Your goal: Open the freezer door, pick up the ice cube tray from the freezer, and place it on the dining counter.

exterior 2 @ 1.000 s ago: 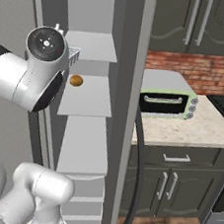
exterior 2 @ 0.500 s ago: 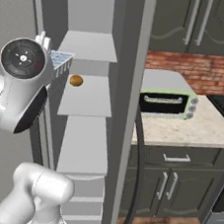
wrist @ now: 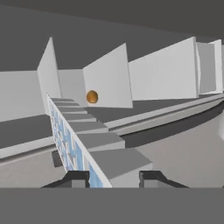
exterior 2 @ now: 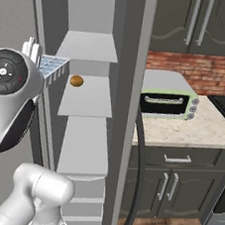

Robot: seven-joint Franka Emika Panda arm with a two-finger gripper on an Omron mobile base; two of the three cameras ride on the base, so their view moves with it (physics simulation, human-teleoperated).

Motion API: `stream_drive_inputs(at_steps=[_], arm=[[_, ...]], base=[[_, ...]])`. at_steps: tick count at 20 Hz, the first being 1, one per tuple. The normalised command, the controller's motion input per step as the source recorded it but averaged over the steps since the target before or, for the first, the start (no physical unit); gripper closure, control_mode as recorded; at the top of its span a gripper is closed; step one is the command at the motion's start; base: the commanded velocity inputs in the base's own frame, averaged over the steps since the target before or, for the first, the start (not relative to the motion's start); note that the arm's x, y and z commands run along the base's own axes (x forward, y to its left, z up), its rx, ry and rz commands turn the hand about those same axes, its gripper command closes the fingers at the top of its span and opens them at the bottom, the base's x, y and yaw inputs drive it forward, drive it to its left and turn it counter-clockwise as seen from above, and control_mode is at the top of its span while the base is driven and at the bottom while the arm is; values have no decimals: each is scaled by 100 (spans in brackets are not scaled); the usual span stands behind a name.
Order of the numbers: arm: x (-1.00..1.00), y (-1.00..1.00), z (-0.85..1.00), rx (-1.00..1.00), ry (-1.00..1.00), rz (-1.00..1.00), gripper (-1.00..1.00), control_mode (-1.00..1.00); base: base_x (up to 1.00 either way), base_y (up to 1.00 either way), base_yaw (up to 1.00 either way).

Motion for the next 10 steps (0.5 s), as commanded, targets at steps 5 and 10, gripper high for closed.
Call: stream_drive_inputs(at_steps=[5,10], arm=[[-6,0,0,0,0,0,100,100],[0,0,0,0,0,0,100,100]], base=[[-37,0,0],[-66,0,0]])
